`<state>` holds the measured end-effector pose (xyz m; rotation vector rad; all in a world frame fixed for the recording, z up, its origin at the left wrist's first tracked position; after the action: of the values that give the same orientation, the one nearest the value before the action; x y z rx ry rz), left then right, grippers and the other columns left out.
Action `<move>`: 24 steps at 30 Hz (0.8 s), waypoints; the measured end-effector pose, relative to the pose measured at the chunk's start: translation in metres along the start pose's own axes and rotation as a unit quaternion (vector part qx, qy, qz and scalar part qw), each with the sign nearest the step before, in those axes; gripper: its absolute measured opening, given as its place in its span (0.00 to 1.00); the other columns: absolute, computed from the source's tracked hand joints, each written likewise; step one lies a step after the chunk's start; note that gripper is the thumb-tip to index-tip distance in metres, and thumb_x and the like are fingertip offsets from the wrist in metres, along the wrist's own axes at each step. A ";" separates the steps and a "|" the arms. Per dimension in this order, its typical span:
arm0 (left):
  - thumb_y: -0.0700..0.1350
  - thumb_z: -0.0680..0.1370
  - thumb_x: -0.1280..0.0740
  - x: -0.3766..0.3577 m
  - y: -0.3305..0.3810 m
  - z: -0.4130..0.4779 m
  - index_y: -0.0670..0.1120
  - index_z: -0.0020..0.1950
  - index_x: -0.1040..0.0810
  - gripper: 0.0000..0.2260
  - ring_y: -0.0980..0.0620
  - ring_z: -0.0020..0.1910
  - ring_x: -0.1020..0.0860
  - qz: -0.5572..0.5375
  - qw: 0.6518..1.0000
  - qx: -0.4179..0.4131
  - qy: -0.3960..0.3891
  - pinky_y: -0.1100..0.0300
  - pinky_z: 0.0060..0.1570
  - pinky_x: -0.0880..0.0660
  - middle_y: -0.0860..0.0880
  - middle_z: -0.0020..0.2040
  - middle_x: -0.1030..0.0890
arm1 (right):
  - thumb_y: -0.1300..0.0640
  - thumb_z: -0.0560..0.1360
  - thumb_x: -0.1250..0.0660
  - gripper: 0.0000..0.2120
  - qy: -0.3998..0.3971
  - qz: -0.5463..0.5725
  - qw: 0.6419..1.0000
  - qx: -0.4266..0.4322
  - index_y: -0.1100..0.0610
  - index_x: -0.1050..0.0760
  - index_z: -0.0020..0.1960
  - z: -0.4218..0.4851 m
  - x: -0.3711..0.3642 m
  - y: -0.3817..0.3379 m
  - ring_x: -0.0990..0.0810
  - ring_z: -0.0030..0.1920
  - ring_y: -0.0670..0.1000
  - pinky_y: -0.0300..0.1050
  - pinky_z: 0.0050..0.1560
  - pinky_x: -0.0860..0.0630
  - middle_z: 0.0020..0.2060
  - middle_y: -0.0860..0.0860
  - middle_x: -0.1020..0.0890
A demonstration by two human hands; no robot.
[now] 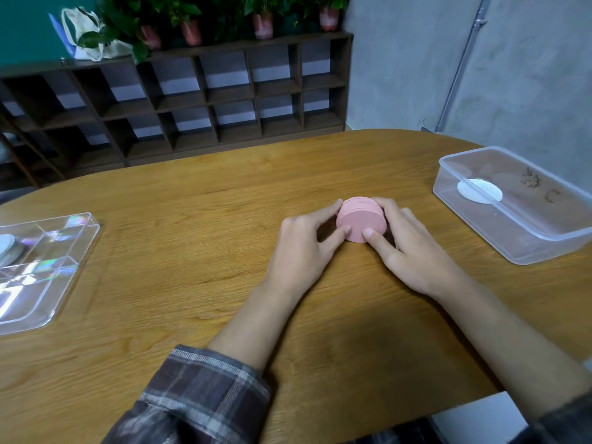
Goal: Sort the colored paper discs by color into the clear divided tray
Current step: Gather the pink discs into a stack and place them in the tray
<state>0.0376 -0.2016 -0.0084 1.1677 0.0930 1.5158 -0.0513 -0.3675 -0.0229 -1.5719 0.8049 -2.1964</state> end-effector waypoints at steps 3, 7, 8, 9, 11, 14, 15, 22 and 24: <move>0.48 0.80 0.27 -0.001 -0.001 -0.002 0.47 0.72 0.20 0.20 0.57 0.63 0.19 0.011 1.000 0.004 -0.009 0.70 0.64 0.28 0.50 0.64 0.16 | 0.47 0.84 0.42 0.19 -0.009 -0.010 1.000 -0.015 0.41 0.39 0.74 -0.001 -0.002 0.002 0.28 0.62 0.52 0.57 0.66 0.30 0.60 0.50 0.26; 0.44 0.79 0.25 0.009 0.003 -0.009 0.48 0.64 0.14 0.14 0.63 0.58 0.18 -0.048 0.999 0.025 0.006 0.75 0.59 0.27 0.53 0.58 0.13 | 0.50 0.84 0.40 0.15 -0.002 -0.002 1.000 -0.006 0.43 0.35 0.69 -0.008 0.002 -0.004 0.27 0.59 0.50 0.50 0.60 0.31 0.55 0.48 0.25; 0.43 0.78 0.24 0.012 0.002 -0.013 0.48 0.63 0.14 0.13 0.64 0.54 0.16 -0.069 0.997 0.040 0.006 0.74 0.57 0.26 0.54 0.55 0.12 | 0.50 0.84 0.40 0.15 -0.009 0.000 1.000 -0.001 0.43 0.34 0.70 -0.010 0.002 -0.008 0.27 0.59 0.49 0.48 0.59 0.32 0.56 0.48 0.25; 0.43 0.78 0.24 0.016 0.002 -0.018 0.48 0.62 0.14 0.13 0.64 0.52 0.16 -0.083 0.995 0.055 0.004 0.74 0.55 0.25 0.54 0.54 0.12 | 0.50 0.84 0.40 0.16 -0.020 -0.005 1.000 0.003 0.44 0.35 0.71 -0.012 0.000 -0.012 0.27 0.60 0.48 0.47 0.59 0.32 0.56 0.48 0.25; 0.43 0.78 0.25 0.024 0.003 -0.032 0.48 0.63 0.14 0.13 0.65 0.54 0.17 -0.084 0.994 0.066 0.004 0.74 0.56 0.26 0.54 0.57 0.12 | 0.49 0.85 0.42 0.18 -0.038 -0.029 0.999 0.008 0.45 0.39 0.74 -0.018 -0.007 -0.022 0.28 0.62 0.49 0.49 0.61 0.32 0.59 0.49 0.27; 0.43 0.80 0.26 0.036 0.002 -0.052 0.46 0.66 0.16 0.14 0.64 0.62 0.20 -0.043 0.997 0.068 0.020 0.73 0.62 0.28 0.52 0.62 0.16 | 0.48 0.84 0.45 0.21 -0.037 -0.057 0.998 0.010 0.44 0.44 0.76 -0.026 -0.022 -0.039 0.29 0.62 0.53 0.56 0.65 0.30 0.63 0.50 0.29; 0.43 0.80 0.27 0.041 0.002 -0.059 0.45 0.66 0.16 0.14 0.62 0.62 0.20 -0.032 0.997 0.071 0.027 0.74 0.63 0.28 0.52 0.63 0.16 | 0.48 0.84 0.45 0.22 -0.032 -0.057 0.998 0.012 0.44 0.45 0.76 -0.029 -0.027 -0.046 0.29 0.62 0.53 0.57 0.66 0.30 0.64 0.50 0.29; 0.44 0.79 0.26 0.095 -0.009 -0.100 0.46 0.65 0.15 0.14 0.63 0.60 0.18 -0.060 0.990 0.117 0.047 0.65 0.63 0.23 0.52 0.61 0.15 | 0.57 0.84 0.41 0.23 -0.029 0.012 0.997 0.077 0.55 0.39 0.78 -0.046 -0.056 -0.112 0.34 0.70 0.49 0.36 0.65 0.41 0.71 0.49 0.31; 0.43 0.78 0.25 0.123 -0.018 -0.110 0.47 0.63 0.14 0.13 0.65 0.53 0.16 -0.078 0.987 0.134 0.041 0.67 0.58 0.22 0.53 0.56 0.12 | 0.58 0.83 0.39 0.21 -0.035 0.056 0.994 0.085 0.54 0.35 0.75 -0.047 -0.066 -0.135 0.30 0.67 0.48 0.37 0.64 0.37 0.68 0.47 0.28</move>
<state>-0.0059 -0.0412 -0.0011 1.2781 0.4457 1.4416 -0.0639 -0.2124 -0.0016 -1.4759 0.6499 -2.0607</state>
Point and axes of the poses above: each hand's wrist, its own z-axis towards the middle knuckle, its own x-axis out of the back of the hand, y = z × x, the point moved 4 cm from there along z, towards the middle knuckle
